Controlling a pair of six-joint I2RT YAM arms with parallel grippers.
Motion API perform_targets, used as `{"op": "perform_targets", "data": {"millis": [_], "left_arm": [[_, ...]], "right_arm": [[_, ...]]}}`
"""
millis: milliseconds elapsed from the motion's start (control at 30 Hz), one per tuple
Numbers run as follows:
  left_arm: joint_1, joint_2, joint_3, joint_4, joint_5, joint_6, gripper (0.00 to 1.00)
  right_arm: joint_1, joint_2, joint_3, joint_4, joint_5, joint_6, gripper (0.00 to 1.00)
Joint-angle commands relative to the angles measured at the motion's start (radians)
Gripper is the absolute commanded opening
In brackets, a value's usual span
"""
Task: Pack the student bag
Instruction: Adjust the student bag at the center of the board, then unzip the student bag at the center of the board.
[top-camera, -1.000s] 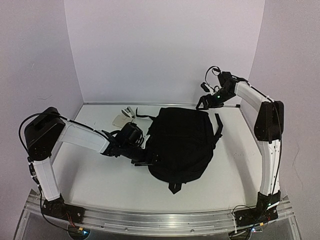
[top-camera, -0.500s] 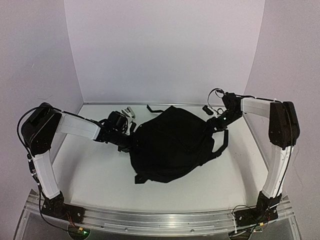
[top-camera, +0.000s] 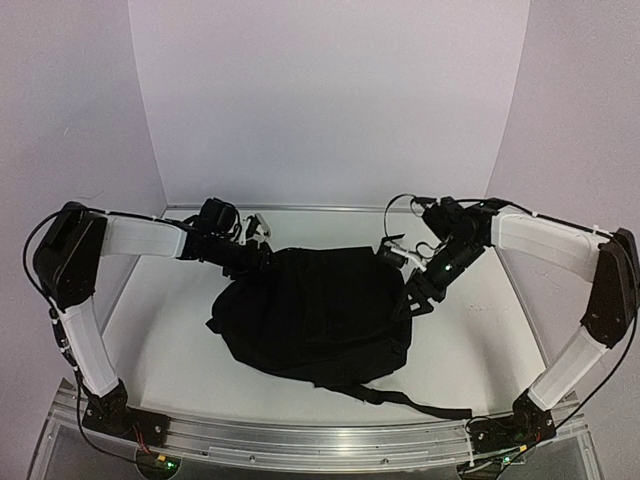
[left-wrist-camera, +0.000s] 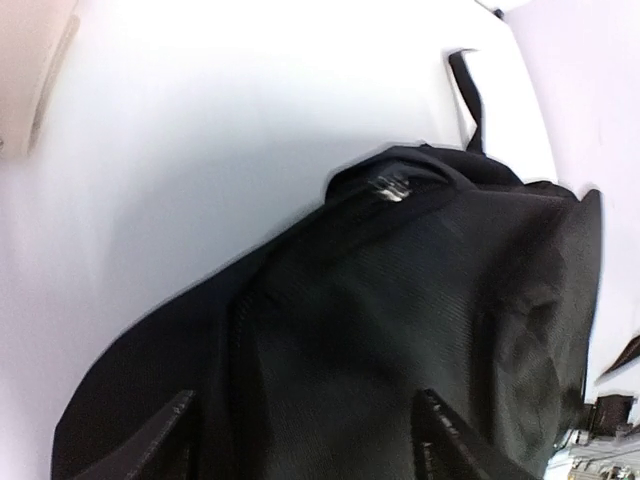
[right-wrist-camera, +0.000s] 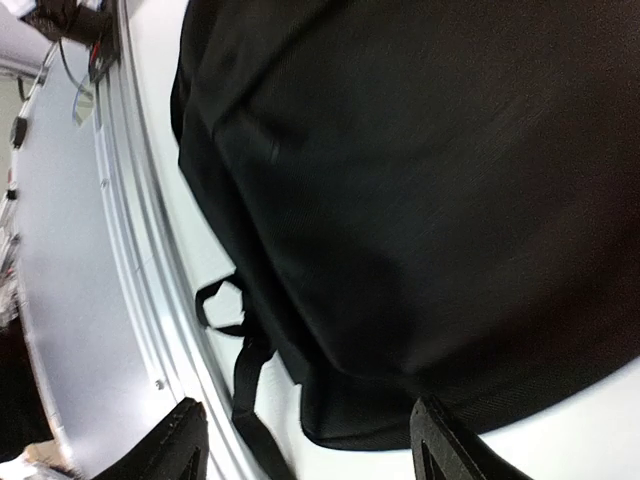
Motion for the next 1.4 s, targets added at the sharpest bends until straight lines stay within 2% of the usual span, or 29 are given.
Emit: {"op": "perform_targets", "data": {"millis": [0, 200, 333, 567, 800, 900, 933, 1100, 1133, 1367], "left_arm": [[-0.013, -0.243, -0.088, -0.025, -0.002, 0.083, 0.76], [-0.087, -0.424, -0.25, 0.018, 0.032, 0.101, 0.81], [-0.173, -0.471, -0.312, -0.008, -0.041, 0.08, 0.81], [-0.188, -0.514, -0.475, 0.032, -0.059, -0.071, 0.81], [-0.194, -0.53, -0.511, 0.081, -0.055, -0.077, 0.8], [-0.194, -0.531, -0.506, 0.087, -0.05, -0.06, 0.79], [-0.194, -0.53, -0.503, 0.086, -0.049, -0.055, 0.78], [-0.212, -0.547, -0.507, 0.116, -0.027, -0.016, 0.76], [-0.224, -0.553, -0.51, 0.119, -0.028, 0.0, 0.76], [-0.405, -0.558, -0.519, 0.209, -0.17, 0.157, 0.78]], "right_arm": [[-0.012, -0.092, 0.111, 0.014, 0.061, -0.028, 0.68], [0.081, 0.019, 0.17, 0.116, 0.076, 0.011, 0.64], [0.163, 0.101, 0.199, 0.154, 0.092, -0.001, 0.62], [0.245, 0.213, 0.221, 0.186, 0.151, -0.046, 0.61], [0.282, 0.295, 0.25, 0.209, 0.187, -0.057, 0.59], [0.285, 0.306, 0.259, 0.209, 0.181, -0.057, 0.44], [0.287, 0.302, 0.258, 0.208, 0.177, -0.057, 0.35], [0.288, 0.261, 0.252, 0.205, 0.164, -0.06, 0.03], [0.288, 0.253, 0.251, 0.205, 0.167, -0.058, 0.0], [0.288, 0.24, 0.3, 0.207, 0.182, -0.008, 0.0]]}}
